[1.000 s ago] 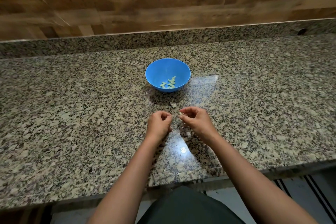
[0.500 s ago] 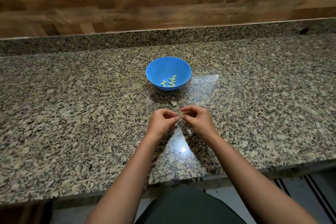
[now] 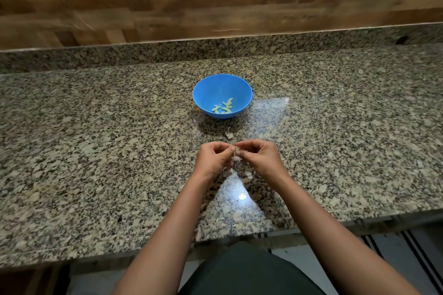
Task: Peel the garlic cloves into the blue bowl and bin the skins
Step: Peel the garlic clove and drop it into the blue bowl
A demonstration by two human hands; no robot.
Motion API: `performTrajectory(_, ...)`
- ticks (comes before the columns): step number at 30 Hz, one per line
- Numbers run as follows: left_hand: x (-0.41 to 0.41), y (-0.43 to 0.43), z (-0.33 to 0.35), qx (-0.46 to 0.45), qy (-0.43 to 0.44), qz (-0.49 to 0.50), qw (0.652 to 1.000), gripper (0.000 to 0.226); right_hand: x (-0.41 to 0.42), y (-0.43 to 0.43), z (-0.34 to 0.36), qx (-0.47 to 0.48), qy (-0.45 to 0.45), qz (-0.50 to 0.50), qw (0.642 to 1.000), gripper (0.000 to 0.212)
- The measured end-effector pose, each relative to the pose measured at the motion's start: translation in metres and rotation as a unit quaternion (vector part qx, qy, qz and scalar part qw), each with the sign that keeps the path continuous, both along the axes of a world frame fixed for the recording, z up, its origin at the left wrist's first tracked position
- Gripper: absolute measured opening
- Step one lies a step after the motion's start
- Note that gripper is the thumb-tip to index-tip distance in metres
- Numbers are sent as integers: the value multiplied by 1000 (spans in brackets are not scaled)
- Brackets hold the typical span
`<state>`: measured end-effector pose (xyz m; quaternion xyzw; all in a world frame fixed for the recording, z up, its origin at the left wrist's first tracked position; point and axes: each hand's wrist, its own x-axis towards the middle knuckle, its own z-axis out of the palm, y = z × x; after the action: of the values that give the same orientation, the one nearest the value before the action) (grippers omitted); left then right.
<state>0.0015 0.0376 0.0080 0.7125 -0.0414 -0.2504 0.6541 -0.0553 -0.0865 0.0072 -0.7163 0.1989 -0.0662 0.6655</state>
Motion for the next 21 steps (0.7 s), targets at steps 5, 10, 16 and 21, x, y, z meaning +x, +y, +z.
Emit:
performTrajectory(5, 0, -2, -1, 8, -9, 16, 1000, 12, 2, 1, 0, 14, -2, -6, 1000, 17)
performTrajectory(10, -1, -2, 2, 2, -6, 24, 1000, 11, 3, 5, -1, 60, -3, -19, 998, 16)
performTrajectory(16, 0, -3, 4, -1, -2, 34, 999, 10, 8, 5, 0, 216, 1, -41, 975, 11)
performTrajectory(21, 3, -2, 1, 50, -53, 11, 997, 9, 8, 5, 0, 168, 19, -20, 985, 15)
